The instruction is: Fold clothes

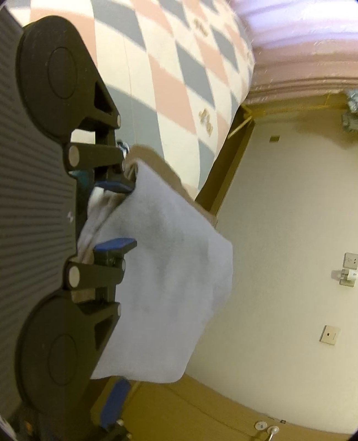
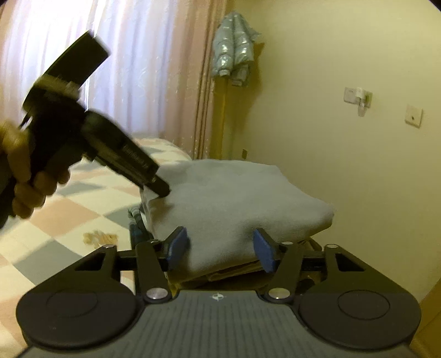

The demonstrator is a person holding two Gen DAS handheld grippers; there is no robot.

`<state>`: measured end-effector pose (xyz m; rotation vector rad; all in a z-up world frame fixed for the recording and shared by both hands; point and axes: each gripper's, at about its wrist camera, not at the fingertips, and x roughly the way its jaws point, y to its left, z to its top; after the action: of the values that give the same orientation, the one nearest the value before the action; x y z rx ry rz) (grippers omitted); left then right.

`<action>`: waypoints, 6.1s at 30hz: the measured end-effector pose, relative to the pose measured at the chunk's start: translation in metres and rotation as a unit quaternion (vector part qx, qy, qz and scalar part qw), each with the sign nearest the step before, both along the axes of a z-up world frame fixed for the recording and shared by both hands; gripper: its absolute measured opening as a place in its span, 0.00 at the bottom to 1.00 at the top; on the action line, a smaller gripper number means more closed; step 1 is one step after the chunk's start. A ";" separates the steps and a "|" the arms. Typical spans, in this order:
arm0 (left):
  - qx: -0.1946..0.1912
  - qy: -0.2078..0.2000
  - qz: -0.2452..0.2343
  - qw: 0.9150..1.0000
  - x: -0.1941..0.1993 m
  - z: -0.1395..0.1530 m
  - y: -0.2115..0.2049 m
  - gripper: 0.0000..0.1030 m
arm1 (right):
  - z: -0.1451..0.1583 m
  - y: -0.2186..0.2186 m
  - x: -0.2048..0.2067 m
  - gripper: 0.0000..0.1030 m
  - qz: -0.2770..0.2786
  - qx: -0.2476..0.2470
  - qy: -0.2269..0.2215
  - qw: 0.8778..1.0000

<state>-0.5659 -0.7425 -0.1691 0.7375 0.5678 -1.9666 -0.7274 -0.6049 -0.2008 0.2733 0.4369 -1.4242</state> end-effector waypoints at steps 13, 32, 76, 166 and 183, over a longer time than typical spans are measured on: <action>0.070 -0.056 0.112 0.990 0.035 0.048 0.098 0.73 | 0.042 0.058 -0.003 0.90 -0.041 0.098 -0.076 0.991; -0.002 -0.088 0.060 0.994 0.063 0.122 0.192 0.99 | 0.120 0.129 0.043 1.00 -0.187 0.148 -0.140 0.961; -0.031 -0.089 0.038 0.995 0.172 0.156 0.283 0.99 | 0.181 0.230 0.145 1.00 -0.296 0.132 -0.138 0.936; 0.107 -0.139 0.028 0.984 0.052 0.040 0.108 0.99 | 0.050 0.054 0.038 1.00 -0.266 0.319 -0.145 0.898; 0.106 -0.124 0.005 0.987 0.035 0.041 0.111 0.99 | 0.063 0.067 0.024 1.00 -0.280 0.294 -0.156 0.900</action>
<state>-0.5307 -0.6320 -0.1283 1.0916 0.6318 -1.7867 -0.7030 -0.5379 -0.1381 1.1805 0.5409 -1.7363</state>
